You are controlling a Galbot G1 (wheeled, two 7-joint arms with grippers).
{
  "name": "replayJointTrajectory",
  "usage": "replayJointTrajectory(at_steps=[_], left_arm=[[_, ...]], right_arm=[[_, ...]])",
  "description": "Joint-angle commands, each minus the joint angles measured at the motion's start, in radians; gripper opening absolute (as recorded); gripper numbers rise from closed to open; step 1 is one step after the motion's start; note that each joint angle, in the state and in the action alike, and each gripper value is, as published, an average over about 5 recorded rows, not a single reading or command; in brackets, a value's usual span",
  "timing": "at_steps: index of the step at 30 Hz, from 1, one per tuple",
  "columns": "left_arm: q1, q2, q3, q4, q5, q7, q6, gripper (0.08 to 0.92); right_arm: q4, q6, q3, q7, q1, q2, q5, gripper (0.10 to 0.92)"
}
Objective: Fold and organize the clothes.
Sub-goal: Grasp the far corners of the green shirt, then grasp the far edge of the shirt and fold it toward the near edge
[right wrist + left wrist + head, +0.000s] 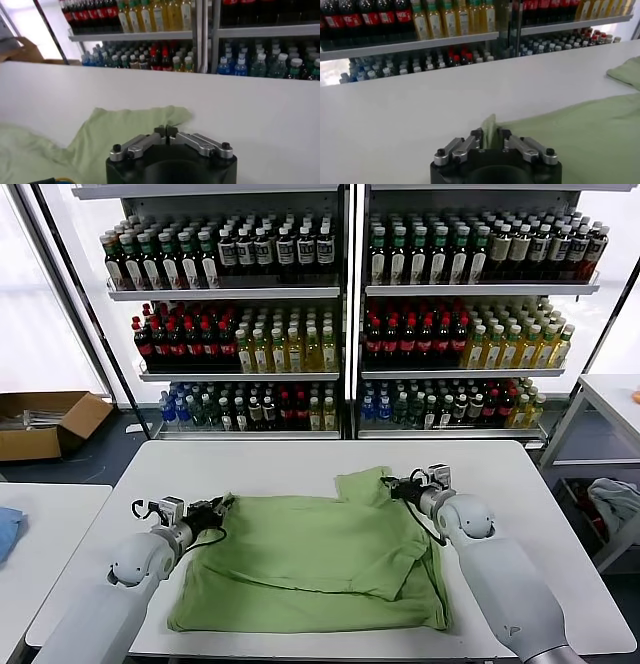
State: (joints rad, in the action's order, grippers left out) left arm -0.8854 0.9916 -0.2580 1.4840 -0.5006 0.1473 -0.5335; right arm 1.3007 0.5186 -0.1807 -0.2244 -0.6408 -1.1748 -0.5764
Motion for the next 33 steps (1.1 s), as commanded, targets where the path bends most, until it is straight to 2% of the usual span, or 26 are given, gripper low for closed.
replayJointTrajectory(at_steps=[1, 3, 6, 13, 20, 25, 33], left_arm=[[-0.027, -0.014, -0.026, 0.088, -0.003, -0.014, 0.061, 0.178], [-0.047, -0.019, -0.041, 0.136, -0.011, -0.024, 0.066, 0.125], [-0.078, -0.028, -0.062, 0.205, -0.025, -0.037, 0.068, 0.088], [-0.180, -0.054, -0.136, 0.336, -0.028, -0.055, 0.079, 0.085], [-0.345, -0.088, -0.229, 0.438, -0.026, -0.058, 0.085, 0.085], [-0.454, -0.092, -0.273, 0.490, -0.024, -0.062, 0.072, 0.085], [-0.628, -0.092, -0.329, 0.580, -0.001, -0.078, -0.001, 0.085]], right_arm=[[0.133, -0.023, -0.040, 0.029, -0.056, 0.005, -0.113, 0.106], [0.198, -0.014, -0.062, 0.041, -0.086, 0.013, -0.137, 0.106], [0.305, -0.001, -0.095, 0.058, -0.138, 0.030, -0.165, 0.106], [0.534, 0.009, -0.195, 0.088, -0.355, 0.075, -0.214, 0.106], [0.738, 0.007, -0.340, 0.098, -0.600, 0.103, -0.223, 0.106], [0.840, 0.000, -0.426, 0.101, -0.780, 0.119, -0.215, 0.106], [0.909, -0.020, -0.492, 0.107, -0.983, 0.125, -0.183, 0.106]])
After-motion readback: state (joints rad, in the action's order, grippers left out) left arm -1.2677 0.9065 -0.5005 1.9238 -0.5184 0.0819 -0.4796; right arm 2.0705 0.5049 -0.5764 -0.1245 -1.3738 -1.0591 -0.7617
